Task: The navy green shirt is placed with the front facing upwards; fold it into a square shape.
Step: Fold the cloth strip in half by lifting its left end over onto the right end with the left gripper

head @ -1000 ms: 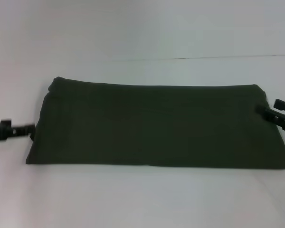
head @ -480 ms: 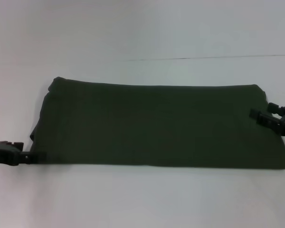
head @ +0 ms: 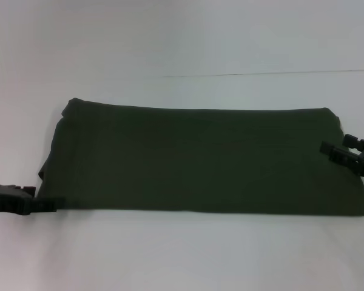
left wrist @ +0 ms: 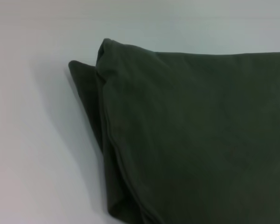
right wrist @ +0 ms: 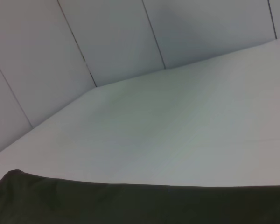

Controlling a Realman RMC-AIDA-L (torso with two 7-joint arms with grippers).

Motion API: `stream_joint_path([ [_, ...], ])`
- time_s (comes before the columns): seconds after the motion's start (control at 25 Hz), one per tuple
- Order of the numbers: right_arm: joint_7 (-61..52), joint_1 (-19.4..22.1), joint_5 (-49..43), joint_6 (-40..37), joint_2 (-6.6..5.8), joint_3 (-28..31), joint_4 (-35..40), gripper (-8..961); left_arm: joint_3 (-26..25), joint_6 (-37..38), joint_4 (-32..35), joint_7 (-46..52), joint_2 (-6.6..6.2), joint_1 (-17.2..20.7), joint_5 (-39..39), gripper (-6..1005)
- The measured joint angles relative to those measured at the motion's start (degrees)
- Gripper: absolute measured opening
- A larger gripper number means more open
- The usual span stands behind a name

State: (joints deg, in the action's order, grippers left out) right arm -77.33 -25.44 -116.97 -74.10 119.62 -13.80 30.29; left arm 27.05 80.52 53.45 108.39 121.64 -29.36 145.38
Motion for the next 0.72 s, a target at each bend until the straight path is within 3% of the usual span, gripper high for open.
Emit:
stream_joint_path([
  [0.24, -0.01, 0.03, 0.0, 0.02, 0.0, 0.0, -0.15, 800, 0.03, -0.4, -0.79, 0.22, 0.0, -0.26, 0.03, 905],
  [0.6, -0.03, 0.04, 0.0, -0.06, 0.0, -0.09, -0.15, 799, 0.42, -2.71, -0.73, 1.69, -0.08, -0.4, 1.81, 809],
  [0.72, -0.07, 0.04, 0.0, -0.28, 0.0, -0.08, -0.15, 799, 1.09, -2.82, -0.66, 1.72, 0.01, -0.29, 1.87, 673],
])
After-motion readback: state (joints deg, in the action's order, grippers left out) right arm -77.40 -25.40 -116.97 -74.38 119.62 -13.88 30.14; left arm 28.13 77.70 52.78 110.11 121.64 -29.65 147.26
